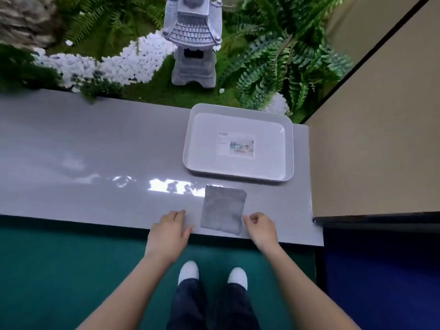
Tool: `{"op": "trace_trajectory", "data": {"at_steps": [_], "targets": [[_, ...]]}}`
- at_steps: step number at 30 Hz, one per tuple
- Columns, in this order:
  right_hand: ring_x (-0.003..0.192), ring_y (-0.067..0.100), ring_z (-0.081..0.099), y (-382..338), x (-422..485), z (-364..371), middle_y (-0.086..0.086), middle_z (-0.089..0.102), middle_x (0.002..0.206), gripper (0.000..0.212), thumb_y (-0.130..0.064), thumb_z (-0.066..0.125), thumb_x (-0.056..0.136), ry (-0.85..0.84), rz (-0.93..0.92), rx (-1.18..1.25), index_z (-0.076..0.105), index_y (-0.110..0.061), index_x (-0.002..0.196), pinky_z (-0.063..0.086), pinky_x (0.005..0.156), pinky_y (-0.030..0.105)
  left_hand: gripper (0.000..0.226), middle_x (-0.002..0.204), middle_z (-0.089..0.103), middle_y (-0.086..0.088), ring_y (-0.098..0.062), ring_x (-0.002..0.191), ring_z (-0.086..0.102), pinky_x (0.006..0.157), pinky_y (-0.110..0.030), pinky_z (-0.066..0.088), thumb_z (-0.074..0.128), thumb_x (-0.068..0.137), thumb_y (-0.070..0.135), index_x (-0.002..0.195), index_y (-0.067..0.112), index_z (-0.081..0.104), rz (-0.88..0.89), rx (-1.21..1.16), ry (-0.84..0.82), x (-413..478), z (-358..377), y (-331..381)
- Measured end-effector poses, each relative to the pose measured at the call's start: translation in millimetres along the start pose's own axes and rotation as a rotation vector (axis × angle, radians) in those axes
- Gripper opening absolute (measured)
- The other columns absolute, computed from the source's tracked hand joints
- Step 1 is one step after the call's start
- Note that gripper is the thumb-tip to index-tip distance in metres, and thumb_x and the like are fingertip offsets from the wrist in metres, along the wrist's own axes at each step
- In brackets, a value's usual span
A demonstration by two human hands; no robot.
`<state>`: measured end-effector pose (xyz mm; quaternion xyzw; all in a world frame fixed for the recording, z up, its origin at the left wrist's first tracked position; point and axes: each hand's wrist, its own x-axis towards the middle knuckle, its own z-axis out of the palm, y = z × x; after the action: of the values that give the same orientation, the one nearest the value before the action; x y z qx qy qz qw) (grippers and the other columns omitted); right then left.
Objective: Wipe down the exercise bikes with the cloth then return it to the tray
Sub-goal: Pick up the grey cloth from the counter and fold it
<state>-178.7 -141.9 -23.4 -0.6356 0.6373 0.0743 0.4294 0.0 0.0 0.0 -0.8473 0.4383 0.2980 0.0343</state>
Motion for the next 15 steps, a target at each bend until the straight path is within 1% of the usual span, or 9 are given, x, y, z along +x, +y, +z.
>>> {"op": "trace_trajectory", "data": {"at_steps": [3,6,9,10,12,14,15], "targets": [[0.097,0.03,0.058,-3,12,13,0.013,0.067,0.098,0.034,-0.036,0.055,0.092,0.027,0.066,0.009,0.064,-0.004,0.094,0.045,0.081,0.035,0.051,0.142,0.043,0.002,-0.019,0.124,0.045,0.096,-0.033,0.041,0.033,0.099,0.043,0.145,0.019,0.031,-0.014,0.002,0.029,-1,14,-14],[0.095,0.031,0.059,-7,20,23,0.013,0.069,0.094,0.029,-0.036,0.057,0.089,0.071,0.117,0.039,0.061,-0.009,0.078,0.048,0.081,0.036,0.05,0.139,0.046,0.002,-0.02,0.122,0.046,0.094,-0.032,0.042,0.036,0.099,0.041,0.143,0.018,0.034,-0.007,-0.018,0.035,-3,23,-22],[0.094,0.029,0.059,-12,25,34,0.01,0.067,0.092,0.024,-0.033,0.059,0.086,0.08,0.13,0.058,0.055,-0.013,0.073,0.05,0.082,0.037,0.049,0.139,0.045,0.002,-0.02,0.122,0.046,0.093,-0.032,0.042,0.036,0.099,0.041,0.143,0.019,0.034,-0.022,-0.029,0.033,-4,24,-24],[0.091,0.028,0.058,-15,26,36,0.007,0.065,0.088,0.024,-0.031,0.06,0.086,0.086,0.13,0.078,0.052,-0.015,0.07,0.049,0.079,0.035,0.049,0.139,0.045,0.002,-0.02,0.122,0.046,0.093,-0.032,0.042,0.036,0.099,0.041,0.143,0.019,0.034,-0.015,-0.021,0.036,-3,24,-24],[0.079,0.023,0.053,-23,23,39,0.0,0.056,0.075,0.028,-0.023,0.061,0.086,0.116,0.098,0.139,0.043,-0.018,0.065,0.042,0.067,0.027,0.049,0.14,0.045,0.001,-0.02,0.122,0.046,0.094,-0.032,0.042,0.035,0.099,0.04,0.143,0.019,0.032,-0.008,-0.018,0.033,-4,22,-21],[0.068,0.017,0.048,-31,17,37,-0.004,0.051,0.069,0.023,-0.015,0.06,0.084,0.143,0.035,0.249,0.045,-0.016,0.067,0.036,0.053,0.013,0.049,0.141,0.043,0.001,-0.02,0.123,0.045,0.095,-0.033,0.041,0.034,0.1,0.04,0.144,0.019,0.031,-0.012,-0.023,0.019,-4,18,-19],[0.065,0.014,0.047,-36,13,34,-0.005,0.051,0.068,0.019,-0.012,0.06,0.082,0.153,0.001,0.298,0.047,-0.015,0.069,0.035,0.051,0.008,0.049,0.141,0.043,0.0,-0.021,0.124,0.045,0.095,-0.033,0.041,0.034,0.1,0.039,0.144,0.019,0.031,-0.013,-0.028,0.013,-5,15,-18]]}}
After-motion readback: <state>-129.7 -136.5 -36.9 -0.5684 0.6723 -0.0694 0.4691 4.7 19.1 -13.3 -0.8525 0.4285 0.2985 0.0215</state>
